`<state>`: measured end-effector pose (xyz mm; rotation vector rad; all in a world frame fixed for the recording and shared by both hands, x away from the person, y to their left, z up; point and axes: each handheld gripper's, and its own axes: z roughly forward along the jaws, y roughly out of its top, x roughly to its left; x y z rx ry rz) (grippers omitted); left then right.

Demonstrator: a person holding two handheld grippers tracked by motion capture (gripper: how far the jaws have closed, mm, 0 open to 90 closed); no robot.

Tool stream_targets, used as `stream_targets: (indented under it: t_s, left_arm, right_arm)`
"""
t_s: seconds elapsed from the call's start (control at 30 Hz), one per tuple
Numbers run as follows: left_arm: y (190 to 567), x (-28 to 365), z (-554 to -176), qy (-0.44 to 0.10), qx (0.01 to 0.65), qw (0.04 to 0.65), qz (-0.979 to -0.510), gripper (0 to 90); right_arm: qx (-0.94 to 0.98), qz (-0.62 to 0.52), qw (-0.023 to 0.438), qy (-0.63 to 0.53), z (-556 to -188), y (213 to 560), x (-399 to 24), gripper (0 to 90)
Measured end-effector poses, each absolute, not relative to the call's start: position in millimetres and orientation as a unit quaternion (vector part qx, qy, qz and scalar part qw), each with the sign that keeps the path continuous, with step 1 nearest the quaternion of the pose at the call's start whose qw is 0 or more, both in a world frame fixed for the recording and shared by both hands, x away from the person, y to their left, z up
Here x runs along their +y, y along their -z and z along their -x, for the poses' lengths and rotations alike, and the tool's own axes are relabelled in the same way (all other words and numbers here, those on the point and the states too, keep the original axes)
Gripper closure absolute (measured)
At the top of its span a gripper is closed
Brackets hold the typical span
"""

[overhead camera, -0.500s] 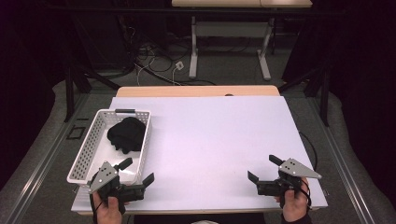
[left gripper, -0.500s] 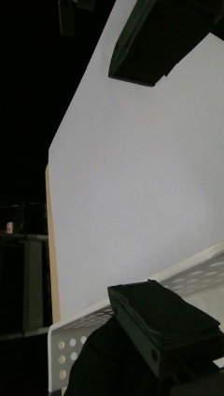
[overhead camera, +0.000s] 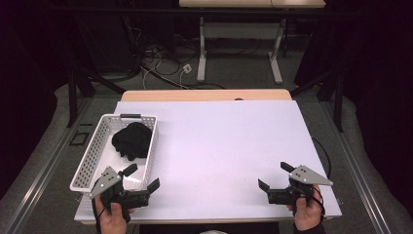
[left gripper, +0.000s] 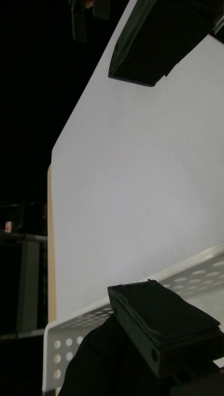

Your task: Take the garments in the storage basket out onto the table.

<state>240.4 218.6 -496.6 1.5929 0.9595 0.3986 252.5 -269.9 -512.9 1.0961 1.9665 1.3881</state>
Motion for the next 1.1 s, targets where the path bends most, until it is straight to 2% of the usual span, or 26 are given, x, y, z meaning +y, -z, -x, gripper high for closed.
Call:
stream_targets:
  t_s: [0.47,1.1]
  left_arm:
    - [486.4,211.4,-244.6,-0.188,0.402,0.551,-0.707,0.2]
    - [462.7,211.4,-282.2,-0.201,0.449,0.512,-0.705,0.2]
  right_arm:
    - [0.704,-0.429,0.242,-0.511,-261.4,513.9,-278.1,0.0]
    - [0.704,-0.43,0.236,-0.514,-259.9,514.7,-277.7,0.0]
